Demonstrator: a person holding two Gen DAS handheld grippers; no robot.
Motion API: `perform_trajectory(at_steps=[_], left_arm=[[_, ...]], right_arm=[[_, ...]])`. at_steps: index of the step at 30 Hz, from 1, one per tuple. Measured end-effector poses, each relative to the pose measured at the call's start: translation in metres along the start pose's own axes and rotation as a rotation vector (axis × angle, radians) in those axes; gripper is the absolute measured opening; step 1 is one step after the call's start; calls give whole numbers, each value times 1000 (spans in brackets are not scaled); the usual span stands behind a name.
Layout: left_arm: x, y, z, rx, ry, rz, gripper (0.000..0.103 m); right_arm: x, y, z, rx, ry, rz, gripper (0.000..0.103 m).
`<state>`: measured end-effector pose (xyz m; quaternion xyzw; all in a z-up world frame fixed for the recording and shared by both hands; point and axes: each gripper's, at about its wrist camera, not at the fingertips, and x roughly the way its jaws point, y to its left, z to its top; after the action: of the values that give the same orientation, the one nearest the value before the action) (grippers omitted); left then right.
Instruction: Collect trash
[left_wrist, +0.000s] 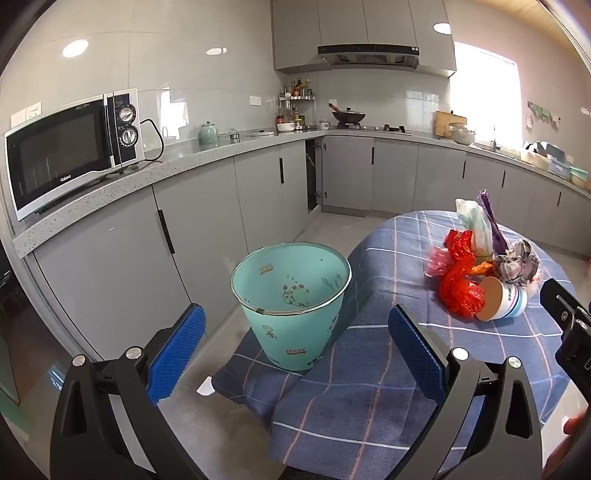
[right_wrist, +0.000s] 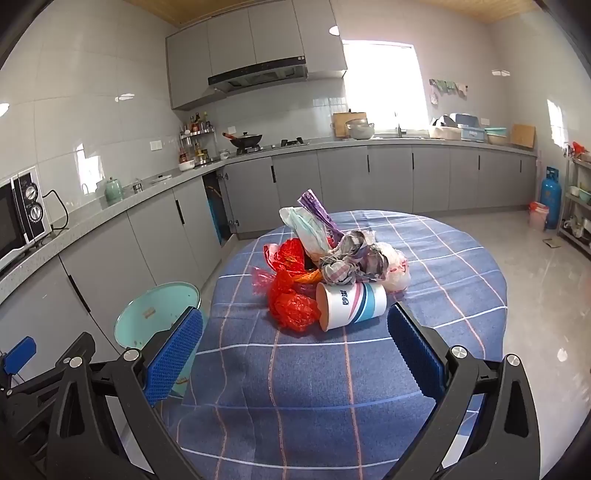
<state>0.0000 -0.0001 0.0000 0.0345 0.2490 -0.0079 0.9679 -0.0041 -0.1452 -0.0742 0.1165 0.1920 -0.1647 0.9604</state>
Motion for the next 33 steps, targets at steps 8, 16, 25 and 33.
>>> perform_trajectory(at_steps=[8,16,25,33], left_arm=[[0,-4,1,10,3,-5,97],[-2,-3,0,10,-4,-3,97],[-4,-4,0,12,-6,-4,97],[-4,-3,0,12,-6,-5,97]], right_arm=[[-4,1,6,2,-13,1,99],[-4,-2,1,13,-24,3,99],[-5,-2,1,15,-23,4,99],[-4,-4,1,21,-18,8,99]])
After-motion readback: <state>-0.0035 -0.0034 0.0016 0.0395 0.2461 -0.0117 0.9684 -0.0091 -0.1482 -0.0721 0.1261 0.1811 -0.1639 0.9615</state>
